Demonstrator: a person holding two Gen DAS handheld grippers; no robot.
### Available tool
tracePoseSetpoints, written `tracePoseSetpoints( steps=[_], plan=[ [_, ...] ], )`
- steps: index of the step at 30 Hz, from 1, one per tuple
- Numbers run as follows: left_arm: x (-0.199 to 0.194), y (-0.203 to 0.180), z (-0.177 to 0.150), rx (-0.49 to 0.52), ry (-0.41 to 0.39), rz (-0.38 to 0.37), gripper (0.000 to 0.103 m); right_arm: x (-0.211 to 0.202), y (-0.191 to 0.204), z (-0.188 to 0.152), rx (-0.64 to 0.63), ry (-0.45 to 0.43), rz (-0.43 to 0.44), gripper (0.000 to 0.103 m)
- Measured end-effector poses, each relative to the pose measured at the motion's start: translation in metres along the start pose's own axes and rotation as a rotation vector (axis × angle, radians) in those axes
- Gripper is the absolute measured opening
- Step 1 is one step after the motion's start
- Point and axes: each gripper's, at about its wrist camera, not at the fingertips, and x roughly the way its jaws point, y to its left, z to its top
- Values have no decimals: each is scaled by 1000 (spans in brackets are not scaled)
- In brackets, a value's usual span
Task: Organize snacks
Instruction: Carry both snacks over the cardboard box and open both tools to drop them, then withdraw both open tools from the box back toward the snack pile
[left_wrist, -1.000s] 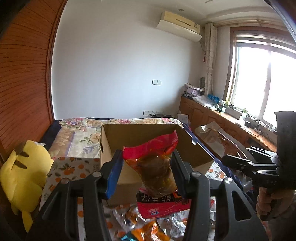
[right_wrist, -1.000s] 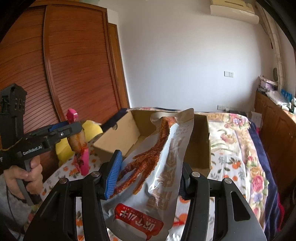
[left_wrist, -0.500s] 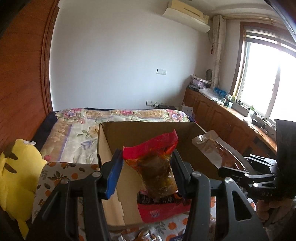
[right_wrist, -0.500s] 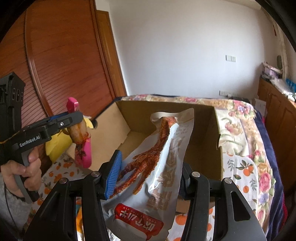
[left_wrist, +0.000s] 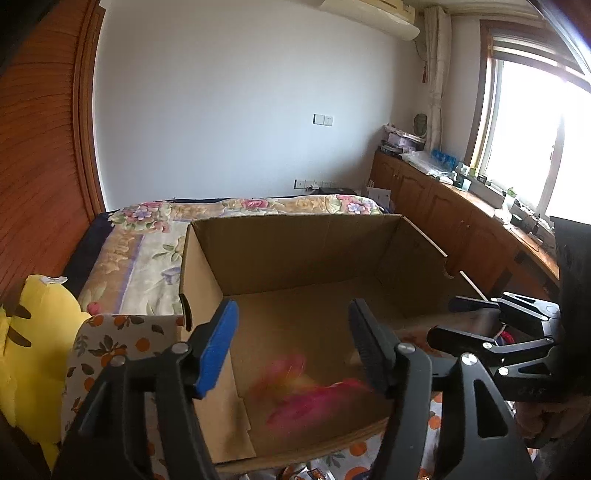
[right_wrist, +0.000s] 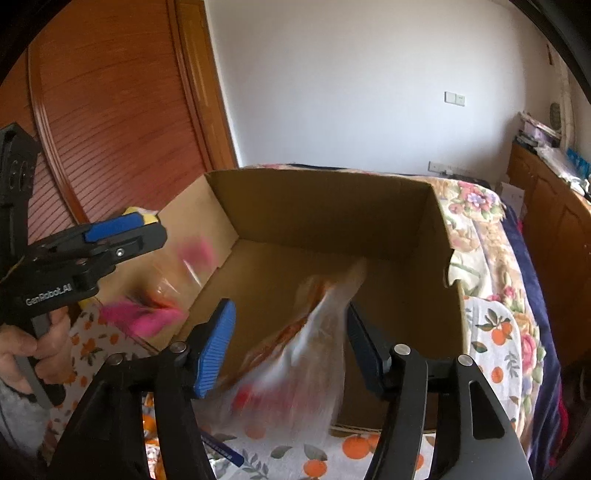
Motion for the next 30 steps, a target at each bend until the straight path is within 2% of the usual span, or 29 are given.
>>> tracePoseSetpoints(
  steps=[4, 10, 17, 30],
  plan=[
    [-13, -1, 0, 5, -14, 0, 66, -13, 1, 1, 8, -15, -10, 64],
    [-45, -13, -10, 39, -36, -2, 67, -55, 6, -10, 5, -70, -21, 64],
    [-82, -34, -45, 68, -43, -10, 69, -102, 6, -52, 10, -91, -59, 64],
    [-114, -51, -114, 50, 15, -52, 70, -123, -4, -139, 139, -23, -86, 64]
  ],
)
